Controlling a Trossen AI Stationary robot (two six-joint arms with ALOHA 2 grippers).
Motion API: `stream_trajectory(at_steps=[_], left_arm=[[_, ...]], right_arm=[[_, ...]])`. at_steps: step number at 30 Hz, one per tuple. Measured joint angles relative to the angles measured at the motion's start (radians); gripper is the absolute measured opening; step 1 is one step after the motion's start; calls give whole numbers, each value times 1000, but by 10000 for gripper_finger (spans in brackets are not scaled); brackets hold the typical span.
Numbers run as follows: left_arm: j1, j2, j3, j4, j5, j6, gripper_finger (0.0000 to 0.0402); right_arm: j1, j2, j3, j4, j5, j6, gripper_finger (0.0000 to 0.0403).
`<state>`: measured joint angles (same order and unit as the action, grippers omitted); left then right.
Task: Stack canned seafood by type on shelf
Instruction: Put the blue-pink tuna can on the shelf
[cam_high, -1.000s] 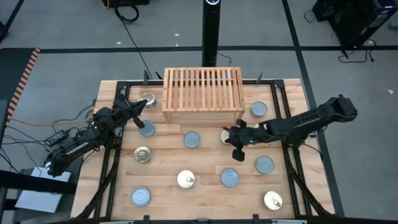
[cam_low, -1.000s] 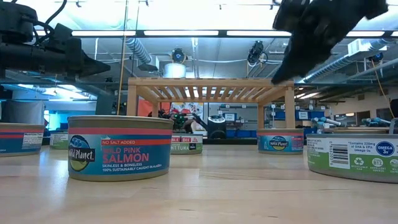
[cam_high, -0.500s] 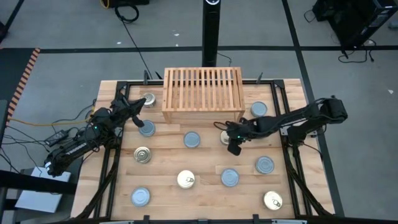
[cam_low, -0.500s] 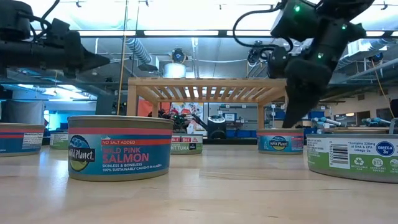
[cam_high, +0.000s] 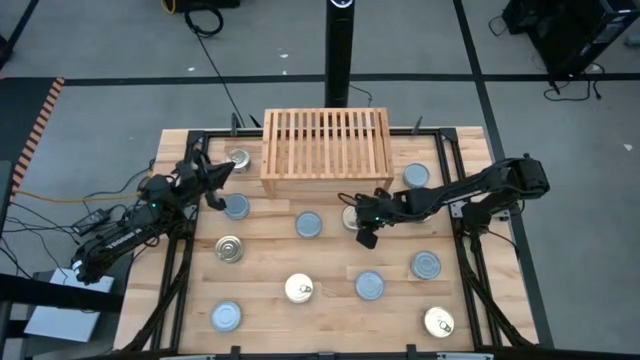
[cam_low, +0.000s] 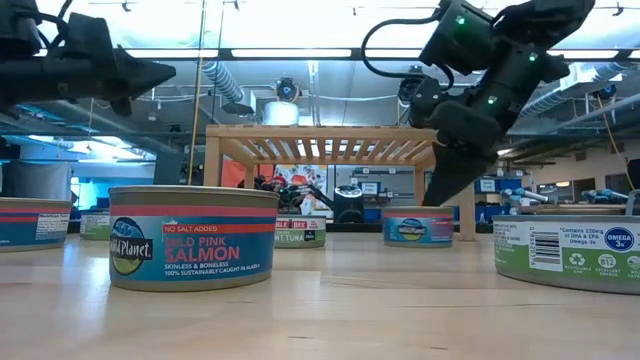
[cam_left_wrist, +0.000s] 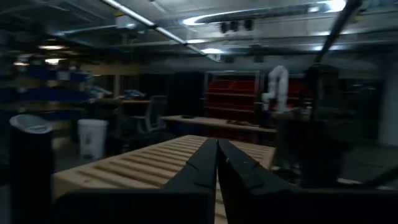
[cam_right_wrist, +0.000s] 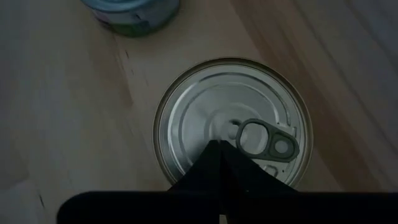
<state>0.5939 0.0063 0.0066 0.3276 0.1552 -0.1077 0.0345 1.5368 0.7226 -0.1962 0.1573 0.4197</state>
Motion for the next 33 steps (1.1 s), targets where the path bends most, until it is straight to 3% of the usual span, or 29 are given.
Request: stream_trajectory(at_steps=[6, 9, 13, 18, 25, 33], left_arm=[[0, 0, 0, -51, 66, 22, 19], [0, 1, 0, -113, 105, 23, 19], [0, 2, 0, -188, 154, 26, 19], [0, 3, 0, -256, 179, 74, 19], [0, 3, 0, -268, 179, 110, 19], [0, 3, 0, -269, 179, 125, 19]], right_arm=[[-7, 16, -1, 94, -92, -15, 8], [-6, 5, 30, 39, -122, -35, 10], [-4, -3, 139, -58, -94, -57, 24], [-20, 2, 229, -205, 27, -39, 51], [-99, 1, 237, -232, -36, 0, 81], [-128, 1, 237, -261, -58, -1, 87]])
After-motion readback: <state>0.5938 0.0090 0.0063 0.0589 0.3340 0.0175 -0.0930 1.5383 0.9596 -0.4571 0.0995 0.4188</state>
